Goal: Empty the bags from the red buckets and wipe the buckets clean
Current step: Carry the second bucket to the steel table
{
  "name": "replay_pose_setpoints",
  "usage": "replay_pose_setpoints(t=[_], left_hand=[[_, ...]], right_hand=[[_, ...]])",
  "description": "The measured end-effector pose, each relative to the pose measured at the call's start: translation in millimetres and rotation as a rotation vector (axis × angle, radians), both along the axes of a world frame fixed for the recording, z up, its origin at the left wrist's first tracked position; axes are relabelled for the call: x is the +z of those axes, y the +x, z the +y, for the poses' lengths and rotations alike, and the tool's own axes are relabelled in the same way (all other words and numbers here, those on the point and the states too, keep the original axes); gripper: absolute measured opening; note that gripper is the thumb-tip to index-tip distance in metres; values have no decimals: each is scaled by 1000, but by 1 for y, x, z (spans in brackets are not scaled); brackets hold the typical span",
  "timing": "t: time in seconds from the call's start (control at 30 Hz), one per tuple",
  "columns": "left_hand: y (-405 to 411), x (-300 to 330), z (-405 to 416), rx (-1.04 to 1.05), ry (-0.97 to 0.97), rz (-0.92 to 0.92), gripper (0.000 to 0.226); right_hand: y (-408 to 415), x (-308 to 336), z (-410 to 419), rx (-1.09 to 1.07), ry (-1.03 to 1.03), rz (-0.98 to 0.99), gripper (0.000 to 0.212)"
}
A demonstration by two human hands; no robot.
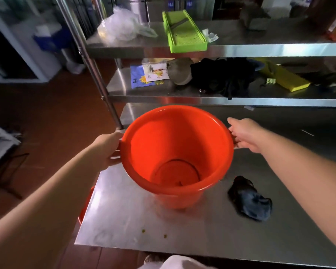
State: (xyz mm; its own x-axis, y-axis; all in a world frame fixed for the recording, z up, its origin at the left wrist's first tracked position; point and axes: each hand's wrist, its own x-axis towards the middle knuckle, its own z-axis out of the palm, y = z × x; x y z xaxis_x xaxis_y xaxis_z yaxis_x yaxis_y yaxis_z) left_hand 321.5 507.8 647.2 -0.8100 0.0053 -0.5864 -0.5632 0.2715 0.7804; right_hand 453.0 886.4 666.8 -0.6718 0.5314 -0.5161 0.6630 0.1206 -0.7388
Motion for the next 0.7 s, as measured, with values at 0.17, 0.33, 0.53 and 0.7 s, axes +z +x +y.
replay_pose_setpoints(t=[0.17, 0.33, 0.53, 0.7], left_hand=[[16, -8, 9, 23, -26, 13, 18], [28, -9, 20, -13, -93, 44, 25], [37, 0, 37, -291, -724, 238, 43], [101, 21, 87, -773, -638, 771, 39]], right_hand=[[-9, -6, 16, 24, -43, 61, 51], [-12, -17, 25, 46, -49, 102, 47], [17, -71, 58, 98, 4, 170, 42], [85, -169, 80, 192, 388, -34, 39]])
